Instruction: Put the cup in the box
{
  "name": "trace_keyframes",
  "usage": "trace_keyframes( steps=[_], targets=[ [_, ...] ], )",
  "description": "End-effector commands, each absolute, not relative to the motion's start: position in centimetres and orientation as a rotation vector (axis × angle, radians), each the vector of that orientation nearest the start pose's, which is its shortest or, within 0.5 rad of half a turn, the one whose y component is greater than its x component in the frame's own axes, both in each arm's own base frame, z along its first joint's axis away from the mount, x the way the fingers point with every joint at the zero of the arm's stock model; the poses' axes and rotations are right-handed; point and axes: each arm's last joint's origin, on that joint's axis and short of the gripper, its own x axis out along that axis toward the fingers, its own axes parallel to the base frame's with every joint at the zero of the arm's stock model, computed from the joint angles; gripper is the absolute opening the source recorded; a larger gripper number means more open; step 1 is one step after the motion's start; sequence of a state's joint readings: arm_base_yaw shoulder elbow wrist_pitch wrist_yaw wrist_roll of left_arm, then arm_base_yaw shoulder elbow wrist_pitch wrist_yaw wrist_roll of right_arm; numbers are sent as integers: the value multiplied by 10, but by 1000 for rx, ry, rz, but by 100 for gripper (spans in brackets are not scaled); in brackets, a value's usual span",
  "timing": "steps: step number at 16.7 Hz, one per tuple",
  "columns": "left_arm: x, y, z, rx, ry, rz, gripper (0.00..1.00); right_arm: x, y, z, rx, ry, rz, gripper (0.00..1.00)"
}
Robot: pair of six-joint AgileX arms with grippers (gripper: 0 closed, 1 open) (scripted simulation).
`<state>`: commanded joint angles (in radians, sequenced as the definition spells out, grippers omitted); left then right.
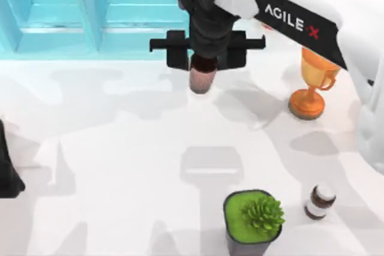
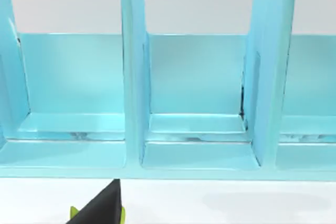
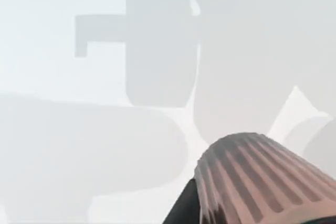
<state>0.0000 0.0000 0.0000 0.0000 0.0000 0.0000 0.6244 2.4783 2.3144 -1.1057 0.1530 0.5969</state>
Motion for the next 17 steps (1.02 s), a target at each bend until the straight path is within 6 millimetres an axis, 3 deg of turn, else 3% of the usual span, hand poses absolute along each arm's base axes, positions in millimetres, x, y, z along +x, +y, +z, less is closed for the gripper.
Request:
trace_keyframes(
  steps=[3, 6, 8, 10, 12, 14, 17],
  targets=[
    [106, -1, 160, 0, 0, 0, 100, 431, 234, 248, 51, 1175, 101, 0],
    [106, -1, 160, 0, 0, 0, 100, 432, 135, 299, 42, 1114, 88, 0],
    [106, -1, 160, 0, 0, 0, 100, 419, 66, 316, 14, 1117, 50, 0],
    [106, -1, 160, 0, 0, 0, 100, 396, 4, 323, -18, 1146, 10, 0],
    [106, -1, 160, 0, 0, 0, 100, 369, -45, 322, -45, 1191, -20, 0],
    [106, -1, 160, 0, 0, 0, 100, 342, -82, 315, -59, 1243, -37, 0],
    [106, -1, 160, 0, 0, 0, 100, 311, -119, 298, -53, 1322, -43, 0]
  ],
)
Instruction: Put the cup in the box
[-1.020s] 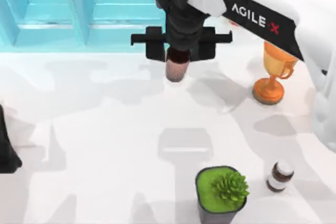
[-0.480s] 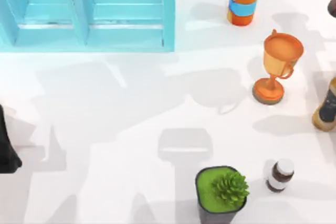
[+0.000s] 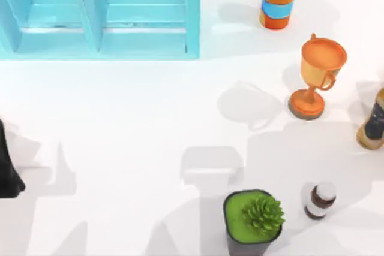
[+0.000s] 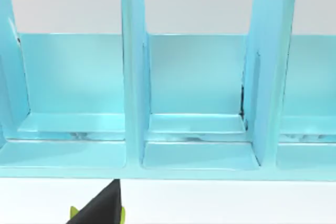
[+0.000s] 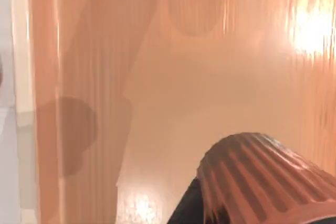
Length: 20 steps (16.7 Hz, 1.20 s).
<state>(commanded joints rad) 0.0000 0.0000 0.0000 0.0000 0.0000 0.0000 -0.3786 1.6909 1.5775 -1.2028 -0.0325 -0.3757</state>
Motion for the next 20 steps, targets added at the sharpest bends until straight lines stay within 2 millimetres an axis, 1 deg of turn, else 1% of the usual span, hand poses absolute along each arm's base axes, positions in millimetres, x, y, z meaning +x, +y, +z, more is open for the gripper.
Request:
trace_keyframes(
  steps=[2, 4, 9, 11, 16, 17, 20],
  targets=[
    [106, -1, 160, 0, 0, 0, 100, 296, -132, 290, -44, 1354, -41, 0],
    [106, -1, 160, 0, 0, 0, 100, 289, -138, 287, -39, 1365, -42, 0],
    [106, -1, 160, 0, 0, 0, 100, 290, -137, 286, -39, 1368, -40, 0],
    [106, -1, 160, 0, 0, 0, 100, 292, -138, 274, -36, 1374, -37, 0],
    [106, -1, 160, 0, 0, 0, 100, 295, -140, 232, -43, 1356, -45, 0],
    [106, -1, 160, 0, 0, 0, 100, 296, -140, 226, -40, 1361, -43, 0],
    [106, -1, 160, 0, 0, 0, 100, 296, -140, 223, -39, 1365, -42, 0]
  ],
)
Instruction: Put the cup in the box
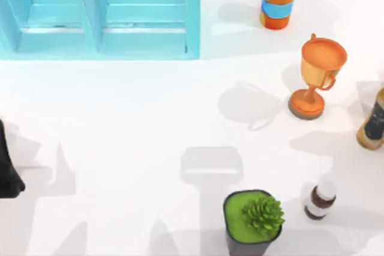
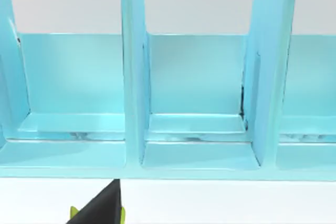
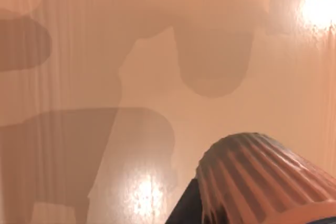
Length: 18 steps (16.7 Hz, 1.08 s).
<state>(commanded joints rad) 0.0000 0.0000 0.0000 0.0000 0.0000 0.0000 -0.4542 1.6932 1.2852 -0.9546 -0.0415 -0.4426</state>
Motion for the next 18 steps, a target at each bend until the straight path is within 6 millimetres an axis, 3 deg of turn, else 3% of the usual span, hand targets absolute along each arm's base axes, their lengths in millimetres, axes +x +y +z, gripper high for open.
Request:
trace_keyframes(
  steps=[1, 14, 18],
  targets=[
    [106, -1, 160, 0, 0, 0, 100, 296, -140, 223, -39, 1365, -42, 0],
    [106, -1, 160, 0, 0, 0, 100, 296, -140, 223, -39, 1365, -42, 98],
    [106, -1, 160, 0, 0, 0, 100, 296, -140, 223, -39, 1365, -42, 100]
  ],
)
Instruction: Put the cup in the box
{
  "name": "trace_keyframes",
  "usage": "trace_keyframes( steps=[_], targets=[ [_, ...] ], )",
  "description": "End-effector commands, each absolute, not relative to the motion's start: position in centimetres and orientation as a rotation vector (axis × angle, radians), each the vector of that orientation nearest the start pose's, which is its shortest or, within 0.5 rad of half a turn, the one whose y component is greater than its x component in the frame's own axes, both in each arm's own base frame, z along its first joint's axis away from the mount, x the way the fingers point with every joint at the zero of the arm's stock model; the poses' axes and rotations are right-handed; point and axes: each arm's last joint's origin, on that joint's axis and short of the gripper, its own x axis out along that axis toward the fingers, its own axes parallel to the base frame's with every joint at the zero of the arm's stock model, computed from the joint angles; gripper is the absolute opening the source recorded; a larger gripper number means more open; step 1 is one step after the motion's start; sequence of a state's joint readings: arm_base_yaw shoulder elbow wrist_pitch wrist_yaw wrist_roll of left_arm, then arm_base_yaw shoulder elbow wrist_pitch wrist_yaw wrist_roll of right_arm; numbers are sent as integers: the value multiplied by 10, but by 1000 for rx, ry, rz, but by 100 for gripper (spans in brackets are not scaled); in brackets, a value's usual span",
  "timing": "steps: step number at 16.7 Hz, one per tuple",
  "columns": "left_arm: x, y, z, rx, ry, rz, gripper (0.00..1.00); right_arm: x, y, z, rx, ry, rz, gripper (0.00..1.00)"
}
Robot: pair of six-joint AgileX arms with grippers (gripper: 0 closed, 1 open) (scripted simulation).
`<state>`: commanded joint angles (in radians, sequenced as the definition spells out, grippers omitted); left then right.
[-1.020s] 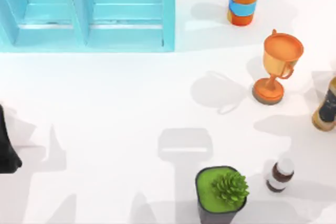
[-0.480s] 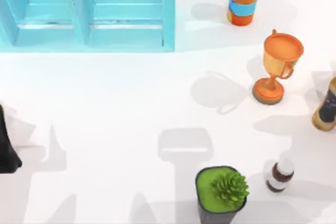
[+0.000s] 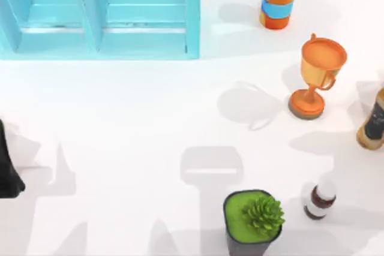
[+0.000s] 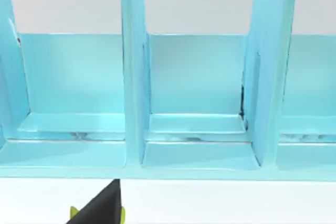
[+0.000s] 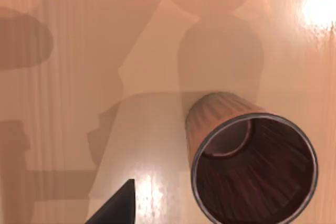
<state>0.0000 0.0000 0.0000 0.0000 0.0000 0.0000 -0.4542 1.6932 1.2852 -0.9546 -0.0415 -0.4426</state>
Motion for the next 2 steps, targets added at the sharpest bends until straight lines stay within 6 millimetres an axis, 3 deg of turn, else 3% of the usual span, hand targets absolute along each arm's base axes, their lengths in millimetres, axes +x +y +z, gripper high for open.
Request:
trace_keyframes(
  steps=[2],
  targets=[
    [106, -1, 160, 0, 0, 0, 100, 296, -140, 223, -39, 1365, -42, 100]
  ],
)
